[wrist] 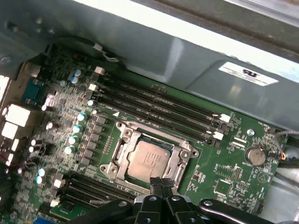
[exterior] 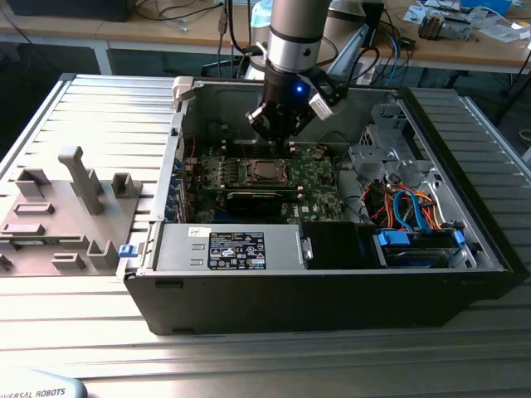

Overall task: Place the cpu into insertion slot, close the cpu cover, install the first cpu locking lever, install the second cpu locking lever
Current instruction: 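Install the first cpu locking lever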

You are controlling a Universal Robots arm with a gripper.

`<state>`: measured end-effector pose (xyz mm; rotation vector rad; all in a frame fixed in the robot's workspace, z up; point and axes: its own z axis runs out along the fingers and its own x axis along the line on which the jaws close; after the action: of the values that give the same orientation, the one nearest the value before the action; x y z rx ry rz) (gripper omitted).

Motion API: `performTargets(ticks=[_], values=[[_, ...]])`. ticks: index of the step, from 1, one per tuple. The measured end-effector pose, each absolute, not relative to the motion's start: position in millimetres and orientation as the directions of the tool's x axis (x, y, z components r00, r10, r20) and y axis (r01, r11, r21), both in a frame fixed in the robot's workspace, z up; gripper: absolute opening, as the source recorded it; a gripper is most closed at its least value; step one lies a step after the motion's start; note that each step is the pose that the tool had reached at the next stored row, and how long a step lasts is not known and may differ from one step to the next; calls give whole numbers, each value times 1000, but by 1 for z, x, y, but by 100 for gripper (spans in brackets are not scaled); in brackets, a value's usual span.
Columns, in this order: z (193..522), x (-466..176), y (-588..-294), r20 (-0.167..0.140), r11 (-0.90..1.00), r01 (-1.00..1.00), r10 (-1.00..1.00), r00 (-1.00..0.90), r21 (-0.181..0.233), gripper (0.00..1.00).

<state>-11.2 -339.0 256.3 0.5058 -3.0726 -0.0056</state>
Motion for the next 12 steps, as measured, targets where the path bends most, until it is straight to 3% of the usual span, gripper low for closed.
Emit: performTargets(ticks=[12], values=[[256, -11, -339, 27, 986, -165, -165, -986, 7, 11]])
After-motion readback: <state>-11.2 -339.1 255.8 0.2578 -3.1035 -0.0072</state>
